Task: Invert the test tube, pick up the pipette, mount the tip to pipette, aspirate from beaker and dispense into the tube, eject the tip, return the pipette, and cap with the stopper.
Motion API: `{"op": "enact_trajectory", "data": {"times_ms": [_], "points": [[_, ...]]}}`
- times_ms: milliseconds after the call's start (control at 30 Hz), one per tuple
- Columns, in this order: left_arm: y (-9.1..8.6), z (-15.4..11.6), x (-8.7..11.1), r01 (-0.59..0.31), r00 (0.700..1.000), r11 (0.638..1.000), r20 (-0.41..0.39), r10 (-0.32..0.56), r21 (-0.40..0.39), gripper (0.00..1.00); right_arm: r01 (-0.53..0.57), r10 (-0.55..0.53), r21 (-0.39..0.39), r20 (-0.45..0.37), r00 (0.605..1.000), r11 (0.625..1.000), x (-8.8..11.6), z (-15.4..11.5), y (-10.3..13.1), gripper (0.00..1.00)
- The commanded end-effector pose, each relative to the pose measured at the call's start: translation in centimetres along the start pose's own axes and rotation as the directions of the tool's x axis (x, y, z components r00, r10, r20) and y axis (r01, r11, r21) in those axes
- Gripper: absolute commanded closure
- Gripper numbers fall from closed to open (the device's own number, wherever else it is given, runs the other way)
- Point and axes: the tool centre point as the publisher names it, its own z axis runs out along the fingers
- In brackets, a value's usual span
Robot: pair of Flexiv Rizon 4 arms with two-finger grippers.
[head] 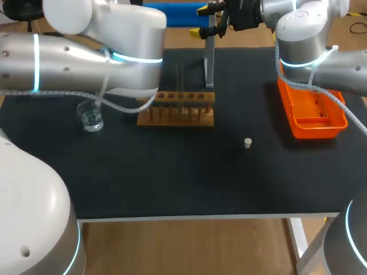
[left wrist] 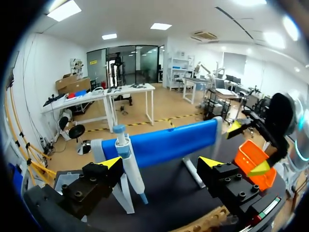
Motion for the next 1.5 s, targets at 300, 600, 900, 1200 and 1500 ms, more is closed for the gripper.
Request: {"op": "enact_trajectory", "data": {"times_ms": [300,600,900,1200,1500], "points": [[2.0,-7.8,2.8,-0.152,0.925,0.971,-0.319,0.206,0.186,0.00,-0.001,0.001,0.004,-0.004,1.000,1.000,-0.1,-0.1,0.1,0.00],[4.4,-9.2,5.2,-0.231,0.791,0.934,-0.506,0.344,0.274,0.00,-0.001,0.001,0.004,-0.004,1.000,1.000,-0.1,-0.1,0.1,0.00],[6.5,-8.4,6.7,-0.269,0.693,0.918,-0.604,0.394,0.290,0.00,-0.001,0.001,0.004,-0.004,1.000,1.000,-0.1,-0.1,0.1,0.00],[8.4,-6.1,8.3,-0.309,0.623,0.906,-0.659,0.422,0.287,0.00,-0.001,0.001,0.004,-0.004,1.000,1.000,-0.1,-0.1,0.1,0.00],[9.8,-4.4,9.8,-0.330,0.571,0.903,-0.703,0.424,0.277,0.00,-0.001,0.001,0.004,-0.004,1.000,1.000,-0.1,-0.1,0.1,0.00]]}}
